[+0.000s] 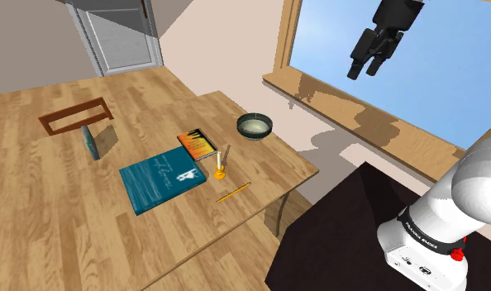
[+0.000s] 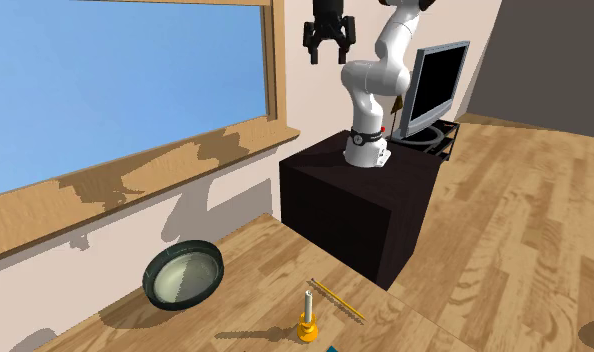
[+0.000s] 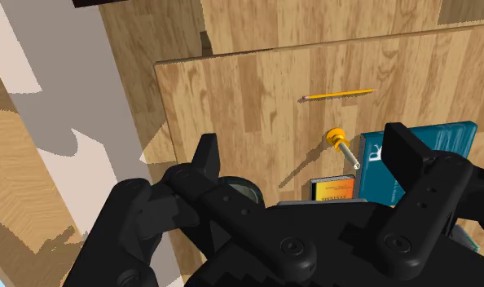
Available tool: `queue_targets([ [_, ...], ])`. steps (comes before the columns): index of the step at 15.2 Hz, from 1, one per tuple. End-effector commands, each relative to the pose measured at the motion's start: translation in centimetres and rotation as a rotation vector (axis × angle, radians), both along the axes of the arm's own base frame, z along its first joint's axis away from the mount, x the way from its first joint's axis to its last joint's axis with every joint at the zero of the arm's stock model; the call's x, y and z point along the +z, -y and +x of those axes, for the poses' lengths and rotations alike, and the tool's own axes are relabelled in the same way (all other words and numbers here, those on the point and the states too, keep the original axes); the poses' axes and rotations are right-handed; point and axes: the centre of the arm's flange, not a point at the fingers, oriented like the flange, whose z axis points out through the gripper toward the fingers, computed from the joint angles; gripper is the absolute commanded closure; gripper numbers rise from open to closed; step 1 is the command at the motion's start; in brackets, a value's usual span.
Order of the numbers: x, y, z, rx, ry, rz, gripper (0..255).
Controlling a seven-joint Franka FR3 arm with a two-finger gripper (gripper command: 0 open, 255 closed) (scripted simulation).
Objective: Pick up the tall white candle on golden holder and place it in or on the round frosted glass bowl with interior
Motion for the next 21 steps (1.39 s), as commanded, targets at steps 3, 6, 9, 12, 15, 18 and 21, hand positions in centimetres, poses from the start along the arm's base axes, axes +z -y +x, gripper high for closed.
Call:
queue_targets([
  [3, -1.8, -0.9, 1.8, 0.019, -0.002, -0.006, 0],
  [6, -4.4, -2.3, 4.5, 0.047, -0.004, -0.014, 0],
  [9, -7.1, -3.8, 7.2, 0.075, -0.007, -0.023, 0],
  [12, -9.8, -5.3, 9.8, 0.103, -0.01, -0.031, 0],
  [15, -12.5, -6.9, 12.3, 0.131, -0.012, -0.039, 0],
  [18, -15.3, -8.5, 14.8, 0.159, -0.015, -0.048, 0],
  [21, -18.0, -10.1, 17.2, 0.187, -0.018, -0.056, 0],
])
